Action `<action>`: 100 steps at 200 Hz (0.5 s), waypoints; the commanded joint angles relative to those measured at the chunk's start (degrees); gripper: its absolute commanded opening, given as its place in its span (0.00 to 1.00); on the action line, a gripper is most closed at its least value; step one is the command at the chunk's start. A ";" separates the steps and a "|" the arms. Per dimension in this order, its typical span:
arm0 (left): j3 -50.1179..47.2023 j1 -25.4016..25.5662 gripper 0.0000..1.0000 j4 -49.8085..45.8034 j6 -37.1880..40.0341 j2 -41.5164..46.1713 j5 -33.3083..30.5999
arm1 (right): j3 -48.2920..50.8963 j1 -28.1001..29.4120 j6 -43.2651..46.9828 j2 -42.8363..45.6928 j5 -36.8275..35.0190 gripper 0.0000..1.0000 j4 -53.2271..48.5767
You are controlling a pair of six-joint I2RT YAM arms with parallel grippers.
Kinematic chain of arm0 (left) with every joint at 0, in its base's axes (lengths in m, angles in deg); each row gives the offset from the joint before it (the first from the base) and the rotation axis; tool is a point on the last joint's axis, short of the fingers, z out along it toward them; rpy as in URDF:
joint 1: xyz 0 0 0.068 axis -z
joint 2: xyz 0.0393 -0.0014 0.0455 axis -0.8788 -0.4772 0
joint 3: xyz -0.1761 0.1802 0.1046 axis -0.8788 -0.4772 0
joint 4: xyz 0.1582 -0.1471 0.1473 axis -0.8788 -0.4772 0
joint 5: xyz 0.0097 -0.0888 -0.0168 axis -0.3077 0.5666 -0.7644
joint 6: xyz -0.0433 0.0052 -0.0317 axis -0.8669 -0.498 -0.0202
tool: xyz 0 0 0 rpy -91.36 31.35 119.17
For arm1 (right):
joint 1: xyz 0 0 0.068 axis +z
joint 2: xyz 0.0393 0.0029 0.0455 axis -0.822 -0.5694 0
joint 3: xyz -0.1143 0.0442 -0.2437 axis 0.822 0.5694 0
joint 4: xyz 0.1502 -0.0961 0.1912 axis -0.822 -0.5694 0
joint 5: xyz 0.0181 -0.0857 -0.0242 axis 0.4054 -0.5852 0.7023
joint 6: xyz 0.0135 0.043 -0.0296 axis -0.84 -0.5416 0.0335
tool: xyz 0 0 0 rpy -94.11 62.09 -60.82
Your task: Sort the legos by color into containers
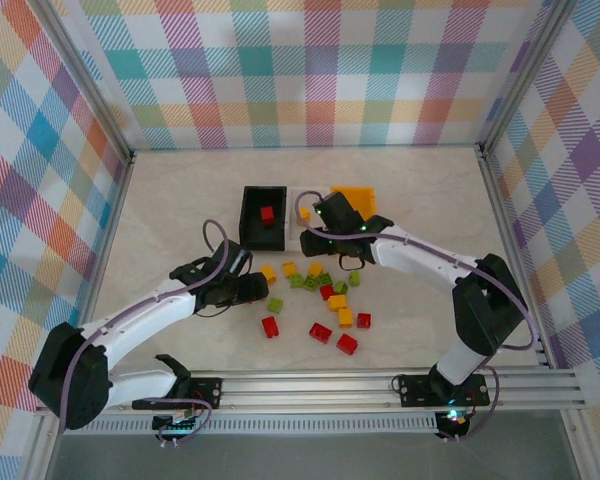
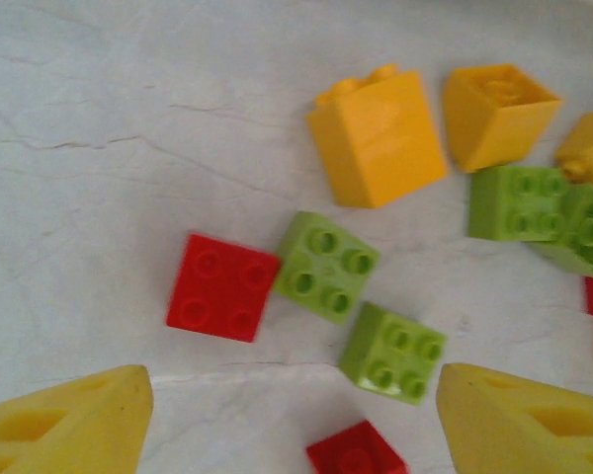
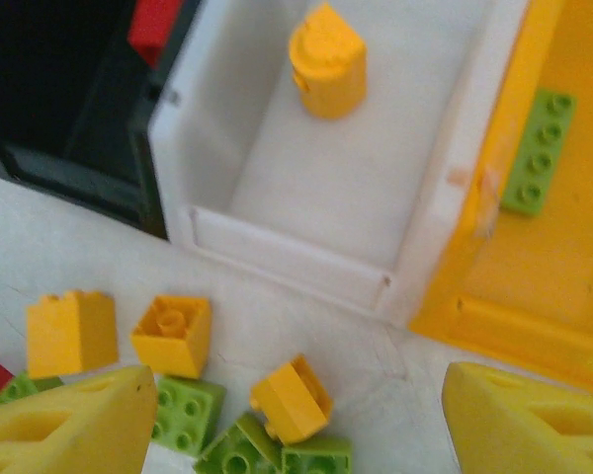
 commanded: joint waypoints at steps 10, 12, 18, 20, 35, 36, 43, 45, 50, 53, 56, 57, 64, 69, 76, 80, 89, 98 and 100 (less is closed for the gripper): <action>-1.15 0.55 0.73 -2.29 0.91 -2.32 -3.82 | 2.28 -0.18 -1.76 2.46 -0.94 0.77 2.50; -1.30 0.52 0.73 -2.22 0.98 -2.49 -3.78 | 2.33 -0.30 -1.75 2.49 -1.03 0.76 2.45; -1.62 0.55 0.73 -1.90 0.99 -3.07 -3.85 | 2.37 -0.19 -1.82 2.59 -1.23 0.77 2.49; -1.75 0.48 0.73 -1.79 1.05 -3.18 -3.81 | 2.37 -0.17 -1.88 2.59 -1.30 0.77 2.42; -2.21 0.55 0.71 -0.96 1.31 -4.81 -3.82 | 2.38 -0.18 -1.90 2.81 -1.49 0.77 2.77; -2.24 0.50 0.71 -0.87 1.33 -4.92 -3.81 | 2.38 -0.17 -1.87 2.79 -1.49 0.76 2.70; -2.13 0.52 0.70 -0.52 1.35 -5.96 -3.84 | 2.33 -0.25 -1.84 2.77 -1.67 0.77 2.85; -2.05 0.54 0.70 -0.43 1.36 -6.34 -3.79 | 2.30 -0.18 -1.84 2.77 -1.72 0.77 2.93; -1.95 0.55 0.70 -0.19 1.43 -7.10 -3.53 | 2.21 -0.26 -1.84 2.77 -1.91 0.77 2.99; -1.85 0.54 0.69 -0.03 1.50 -7.62 -3.35 | 2.13 -0.27 -1.83 2.74 -2.06 0.76 2.89; -1.75 0.55 0.69 0.08 1.51 -8.03 -3.21 | 2.05 -0.25 -1.76 2.71 -2.15 0.76 2.83; -1.69 0.50 0.69 0.13 1.48 -8.24 -3.15 | 2.03 -0.25 -1.75 2.69 -2.18 0.76 2.78; -1.57 0.55 0.69 0.39 1.49 -9.33 -2.82 | 1.94 -0.26 -1.68 2.68 -2.42 0.76 2.76; -1.44 0.55 0.69 0.59 1.47 -10.03 -2.71 | 1.86 -0.25 -1.55 2.72 -2.55 0.76 2.74; -1.29 0.52 0.70 0.74 1.56 -10.94 -2.81 | 1.85 -0.33 -1.57 2.76 -2.69 0.76 2.71; -1.21 0.55 0.71 0.92 1.55 -11.34 -3.10 | 1.90 -0.34 -1.51 2.77 -2.73 0.76 2.75; -1.18 0.54 0.72 1.16 1.54 -12.23 -4.32 | 2.02 -0.34 -1.49 2.98 -2.81 0.76 2.89; -0.96 0.48 0.72 1.70 1.63 -13.01 -5.62 | 2.26 -0.38 -1.41 3.19 -2.82 0.76 3.06; -0.88 0.46 0.72 1.79 1.62 -13.18 -5.93 | 2.35 -0.37 -1.40 3.25 -2.86 0.76 3.12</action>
